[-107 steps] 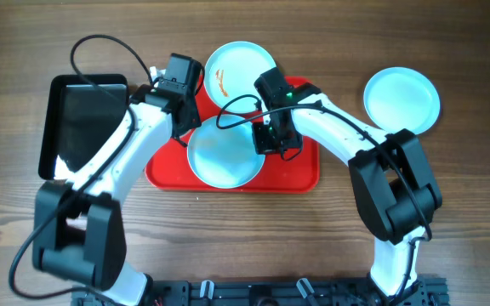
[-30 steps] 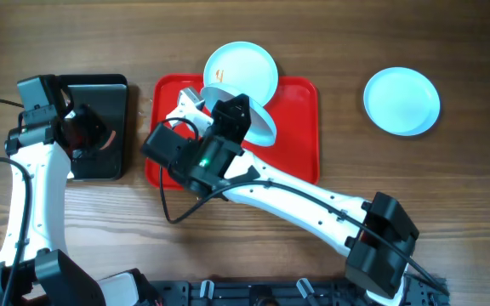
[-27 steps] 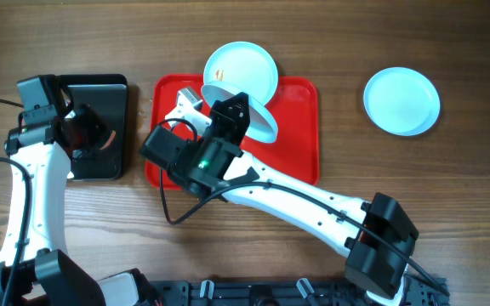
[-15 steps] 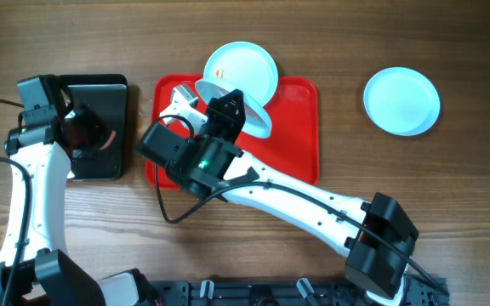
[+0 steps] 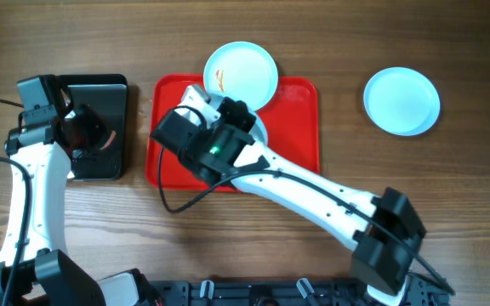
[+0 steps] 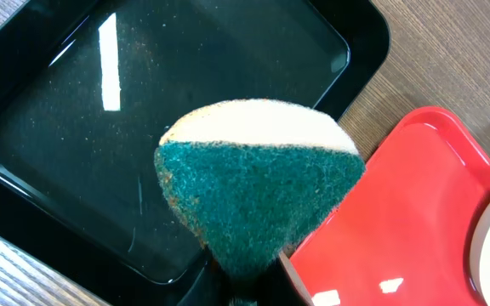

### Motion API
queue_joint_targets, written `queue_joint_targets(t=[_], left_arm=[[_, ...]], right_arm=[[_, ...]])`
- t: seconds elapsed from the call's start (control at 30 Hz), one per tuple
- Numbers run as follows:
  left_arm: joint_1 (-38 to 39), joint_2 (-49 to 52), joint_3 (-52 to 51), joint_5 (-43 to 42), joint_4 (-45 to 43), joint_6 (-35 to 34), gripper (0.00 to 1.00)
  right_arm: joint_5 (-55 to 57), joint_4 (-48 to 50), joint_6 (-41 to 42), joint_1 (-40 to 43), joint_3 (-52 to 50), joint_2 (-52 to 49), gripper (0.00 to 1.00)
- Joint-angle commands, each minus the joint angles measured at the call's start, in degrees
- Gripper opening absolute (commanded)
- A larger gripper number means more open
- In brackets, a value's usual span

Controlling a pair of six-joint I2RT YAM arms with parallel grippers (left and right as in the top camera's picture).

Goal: Clean dirty plates on tray and stack at the side
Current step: 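Lift the cleaned plate with the right gripper and carry it right, then stack the plate onto the first plate and release the right gripper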

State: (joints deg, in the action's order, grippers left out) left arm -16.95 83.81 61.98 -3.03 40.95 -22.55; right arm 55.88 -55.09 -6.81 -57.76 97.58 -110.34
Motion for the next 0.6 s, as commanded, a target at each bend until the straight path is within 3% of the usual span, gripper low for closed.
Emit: queue_joint_targets(t=[0.0,0.07,0.1,0.17,0.23,0.37,0.43,0.5,0.57], left_arm=[[-0.4,0.7,-0.4,-1.0,-0.4,1.1,0.04],[-0.4,0.7,-0.4,-1.1,-0.3,1.1,0.04],[-0.4,0.7,-0.4,-1.1,-0.1,1.1,0.04],[-0.4,0.7,-0.4,-1.1,0.0,1.1,0.04],[-0.4,0.7,-0.4,-1.1,0.0,1.1,0.04],[-0.4,0.7,-0.4,-1.1,0.0,1.1,0.04],[-0.4,0.7,-0.4,-1.7,0.0,1.2,0.04],[-0.4,0.7,-0.4,-2.1,0.0,1.2,0.04],[-0.4,0.7,-0.4,-2.1,0.0,1.2,0.04]], right_arm=[[-5.2,0.2,2.9,-0.1,-0.2,7.1,0.04],[-15.5,-0.1,2.9,2.5,-0.2,7.0,0.04],[-15.5,-0.3,6.4,4.0,-0.2,7.4,0.04],[-20.4,-0.7,11.8,7.4,-0.1,11.1,0.04],[-29.6,-0.5,11.8,11.5,-0.1,15.5,0.04],[-57.9,-2.2,12.9,32.2,-0.1,21.0,0.04],[-66.0,-4.2,13.0,45.7,-0.3,20.3,0.04],[-67.6,-4.1,15.7,58.9,-1.0,18.5,0.04],[-67.6,-3.4,18.3,67.0,-1.7,16.2,0.04]])
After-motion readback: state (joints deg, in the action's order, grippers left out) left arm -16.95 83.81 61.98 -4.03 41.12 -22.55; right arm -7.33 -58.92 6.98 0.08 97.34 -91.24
